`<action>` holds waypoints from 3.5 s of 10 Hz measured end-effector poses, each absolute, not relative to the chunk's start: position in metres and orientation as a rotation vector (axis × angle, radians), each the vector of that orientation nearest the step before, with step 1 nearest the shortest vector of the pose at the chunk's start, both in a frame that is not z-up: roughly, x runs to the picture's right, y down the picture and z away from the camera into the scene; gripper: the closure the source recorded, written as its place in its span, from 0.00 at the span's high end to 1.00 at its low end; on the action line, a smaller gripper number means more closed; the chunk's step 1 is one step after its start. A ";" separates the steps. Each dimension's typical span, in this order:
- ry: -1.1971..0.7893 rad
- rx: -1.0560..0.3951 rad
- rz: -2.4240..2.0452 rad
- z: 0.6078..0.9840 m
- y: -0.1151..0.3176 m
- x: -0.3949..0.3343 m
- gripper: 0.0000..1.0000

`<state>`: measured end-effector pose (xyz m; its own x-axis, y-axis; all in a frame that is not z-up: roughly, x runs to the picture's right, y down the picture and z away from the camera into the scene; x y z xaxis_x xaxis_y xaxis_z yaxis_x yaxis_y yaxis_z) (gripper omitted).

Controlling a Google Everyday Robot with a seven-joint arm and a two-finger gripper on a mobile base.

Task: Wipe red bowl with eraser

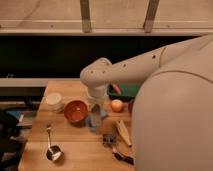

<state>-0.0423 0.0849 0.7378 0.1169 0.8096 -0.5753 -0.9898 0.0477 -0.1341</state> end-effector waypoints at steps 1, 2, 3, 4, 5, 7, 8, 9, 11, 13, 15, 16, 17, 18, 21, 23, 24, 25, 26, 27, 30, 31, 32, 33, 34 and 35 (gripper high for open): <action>0.376 -0.584 1.397 0.747 0.076 -0.056 0.00; 0.349 -0.601 1.369 0.754 0.067 -0.071 0.00; 0.311 -0.623 1.336 0.762 0.057 -0.084 0.00; 0.274 -0.647 1.305 0.768 0.049 -0.096 0.00; 0.234 -0.681 1.268 0.772 0.045 -0.109 0.00; 0.162 -0.763 1.227 0.784 0.046 -0.124 0.00; 0.130 -0.797 1.211 0.788 0.047 -0.131 0.00; 0.105 -0.822 1.197 0.790 0.048 -0.138 0.00; 0.099 -0.827 1.195 0.791 0.048 -0.138 0.00; 0.100 -0.827 1.195 0.791 0.049 -0.138 0.00; 0.094 -0.839 1.190 0.796 0.051 -0.138 0.00; 0.091 -0.845 1.189 0.802 0.051 -0.140 0.00; 0.072 -0.867 1.181 0.811 0.050 -0.154 0.00; 0.058 -0.881 1.174 0.818 0.048 -0.164 0.00; 0.038 -0.897 1.155 0.828 0.041 -0.175 0.00; 0.026 -0.910 1.135 0.831 0.041 -0.185 0.00; 0.024 -0.918 1.126 0.831 0.043 -0.187 0.00; 0.029 -0.930 1.110 0.829 0.051 -0.191 0.00; 0.031 -0.940 1.097 0.827 0.058 -0.197 0.00; 0.040 -0.953 1.088 0.825 0.069 -0.200 0.00; 0.080 -0.972 1.129 0.828 0.084 -0.178 0.00; 0.089 -0.968 1.154 0.831 0.082 -0.167 0.00; 0.093 -0.957 1.177 0.836 0.075 -0.160 0.00; 0.098 -0.947 1.187 0.840 0.068 -0.157 0.00; 0.101 -0.934 1.190 0.843 0.062 -0.158 0.00; 0.101 -0.921 1.187 0.844 0.056 -0.162 0.00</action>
